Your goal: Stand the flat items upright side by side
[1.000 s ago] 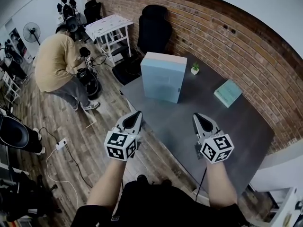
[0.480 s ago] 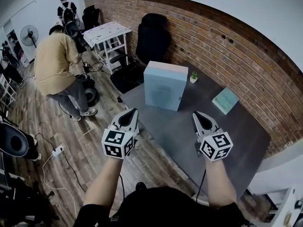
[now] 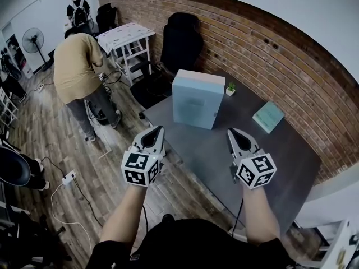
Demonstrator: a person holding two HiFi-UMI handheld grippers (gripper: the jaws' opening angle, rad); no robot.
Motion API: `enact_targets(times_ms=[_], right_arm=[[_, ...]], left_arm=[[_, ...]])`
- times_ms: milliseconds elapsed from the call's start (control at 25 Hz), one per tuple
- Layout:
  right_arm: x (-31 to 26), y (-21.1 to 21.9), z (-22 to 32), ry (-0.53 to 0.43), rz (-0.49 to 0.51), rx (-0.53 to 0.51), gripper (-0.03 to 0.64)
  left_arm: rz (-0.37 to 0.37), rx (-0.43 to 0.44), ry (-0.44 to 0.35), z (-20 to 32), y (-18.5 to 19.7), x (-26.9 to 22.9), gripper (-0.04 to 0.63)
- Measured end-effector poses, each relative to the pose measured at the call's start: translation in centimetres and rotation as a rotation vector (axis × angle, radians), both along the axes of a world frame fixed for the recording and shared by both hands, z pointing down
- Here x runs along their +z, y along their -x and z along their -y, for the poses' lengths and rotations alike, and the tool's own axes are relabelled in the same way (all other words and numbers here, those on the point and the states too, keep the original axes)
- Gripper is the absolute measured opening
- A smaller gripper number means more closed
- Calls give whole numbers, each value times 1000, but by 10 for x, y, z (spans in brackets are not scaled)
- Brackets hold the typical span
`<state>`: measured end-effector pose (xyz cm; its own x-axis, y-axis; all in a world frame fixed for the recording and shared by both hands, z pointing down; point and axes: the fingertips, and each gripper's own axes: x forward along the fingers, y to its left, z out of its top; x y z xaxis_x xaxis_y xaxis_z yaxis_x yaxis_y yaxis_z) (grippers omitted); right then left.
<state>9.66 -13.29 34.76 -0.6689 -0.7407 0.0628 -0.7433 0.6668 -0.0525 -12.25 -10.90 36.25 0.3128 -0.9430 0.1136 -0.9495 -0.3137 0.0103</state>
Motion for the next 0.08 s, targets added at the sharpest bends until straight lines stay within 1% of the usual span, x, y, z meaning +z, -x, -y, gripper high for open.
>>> enact_targets(times_ms=[80], right_arm=[[-3,0,0,0,9,3,15]], left_arm=[[5,0,-1,0,1,-1,17]])
